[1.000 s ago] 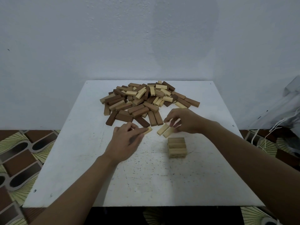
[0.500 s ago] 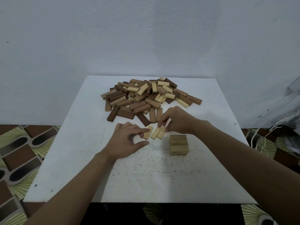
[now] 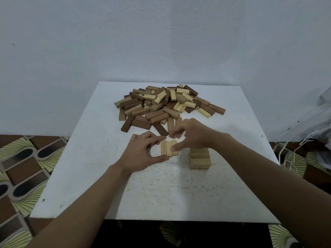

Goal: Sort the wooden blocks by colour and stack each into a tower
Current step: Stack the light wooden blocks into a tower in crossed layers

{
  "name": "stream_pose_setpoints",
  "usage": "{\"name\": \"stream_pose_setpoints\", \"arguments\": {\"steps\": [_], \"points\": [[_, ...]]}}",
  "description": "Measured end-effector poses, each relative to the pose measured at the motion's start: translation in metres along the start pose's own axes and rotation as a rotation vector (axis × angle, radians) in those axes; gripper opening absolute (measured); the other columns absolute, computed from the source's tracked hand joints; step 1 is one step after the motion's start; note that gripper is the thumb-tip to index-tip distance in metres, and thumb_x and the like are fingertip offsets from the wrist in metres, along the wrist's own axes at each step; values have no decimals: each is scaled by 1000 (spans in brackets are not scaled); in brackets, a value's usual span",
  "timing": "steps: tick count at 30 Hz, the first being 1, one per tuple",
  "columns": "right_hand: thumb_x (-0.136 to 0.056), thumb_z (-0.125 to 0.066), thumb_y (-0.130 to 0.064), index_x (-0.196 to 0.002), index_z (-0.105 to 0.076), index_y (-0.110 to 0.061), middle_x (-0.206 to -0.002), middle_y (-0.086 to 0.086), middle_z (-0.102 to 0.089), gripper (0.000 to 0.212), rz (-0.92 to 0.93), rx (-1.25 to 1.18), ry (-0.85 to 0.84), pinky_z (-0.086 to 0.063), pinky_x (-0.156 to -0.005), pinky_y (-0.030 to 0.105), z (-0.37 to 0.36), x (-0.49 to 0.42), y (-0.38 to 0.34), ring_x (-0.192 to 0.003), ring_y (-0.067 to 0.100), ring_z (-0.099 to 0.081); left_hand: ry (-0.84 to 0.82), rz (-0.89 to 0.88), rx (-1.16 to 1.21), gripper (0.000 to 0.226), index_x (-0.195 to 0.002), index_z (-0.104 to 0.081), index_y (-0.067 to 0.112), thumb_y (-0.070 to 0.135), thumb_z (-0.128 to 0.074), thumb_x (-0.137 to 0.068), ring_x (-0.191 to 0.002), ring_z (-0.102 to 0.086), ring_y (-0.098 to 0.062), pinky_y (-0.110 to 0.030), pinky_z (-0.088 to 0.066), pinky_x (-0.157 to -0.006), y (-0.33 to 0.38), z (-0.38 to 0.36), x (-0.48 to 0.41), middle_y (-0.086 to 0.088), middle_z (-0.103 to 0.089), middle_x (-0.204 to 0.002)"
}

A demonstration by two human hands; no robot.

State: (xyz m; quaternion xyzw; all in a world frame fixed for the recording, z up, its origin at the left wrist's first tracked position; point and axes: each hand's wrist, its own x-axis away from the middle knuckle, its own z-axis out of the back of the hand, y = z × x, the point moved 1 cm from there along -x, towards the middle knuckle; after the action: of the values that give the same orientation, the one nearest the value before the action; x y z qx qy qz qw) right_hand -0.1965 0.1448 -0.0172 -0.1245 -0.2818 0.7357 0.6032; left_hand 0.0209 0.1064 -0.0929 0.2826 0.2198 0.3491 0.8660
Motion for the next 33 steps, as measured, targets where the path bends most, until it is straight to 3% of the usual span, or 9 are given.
{"name": "stream_pose_setpoints", "arguments": {"steps": [3,6,12,15,23,28,33], "points": [[-66,-89,-50,-126,-64,-20,-111,-11,-62,72,-96,91,-94,-39,-70,15,-4,2,0,-96,3,-55,-9,9,-39,70,-130,-66,40,77,-68,-70,-108,-51,2,-27,-30,-95,0,-1,-2,23,-57,-107],[-66,-88,-51,-133,-59,-17,-120,-4,-61,81,-121,204,-150,-40,-71,18,-8,1,-3,-99,9,-52,-14,2,-58,70,-128,-67,40,79,-63,-71,-105,-53,0,-28,-29,-90,-1,-2,-3,22,-58,-105],[-69,-89,-40,-126,-62,-14,-114,-1,-62,69,-118,233,-111,-53,-82,27,-14,-3,-12,-100,15,-58,-15,-8,-63,69,-126,-67,41,80,-63,-70,-106,-50,5,-18,-25,-89,-2,-2,-2,21,-58,-110],[-70,-89,-38,-125,-62,-13,-104,-6,-57,67,-99,217,-102,-49,-74,20,-15,-3,-14,-95,11,-55,-21,-5,-56,66,-123,-68,40,79,-64,-69,-106,-52,3,-22,-26,-89,-2,-2,-3,20,-59,-111],[-68,-88,-31,-114,-67,-9,-85,-13,-48,55,-50,212,-77,-38,-61,18,-18,-6,-17,-78,8,-50,-39,17,-81,64,-120,-66,38,77,-64,-69,-107,-52,-1,-31,-28,-91,1,-3,-4,21,-53,-114],[-67,-90,-39,-116,-68,-11,-89,-10,-51,61,-24,240,-77,-35,-61,17,-19,-10,-15,-83,9,-51,-24,20,-99,64,-118,-67,37,77,-64,-68,-107,-53,-1,-33,-30,-92,1,-3,-4,20,-55,-115],[-67,-89,-42,-106,-70,-14,-76,-14,-43,51,-38,235,-118,-28,-56,17,-17,-13,-15,-70,5,-44,-22,26,-66,64,-114,-68,33,75,-64,-66,-103,-53,-1,-34,-28,-88,5,-4,-6,19,-57,-112]]}}
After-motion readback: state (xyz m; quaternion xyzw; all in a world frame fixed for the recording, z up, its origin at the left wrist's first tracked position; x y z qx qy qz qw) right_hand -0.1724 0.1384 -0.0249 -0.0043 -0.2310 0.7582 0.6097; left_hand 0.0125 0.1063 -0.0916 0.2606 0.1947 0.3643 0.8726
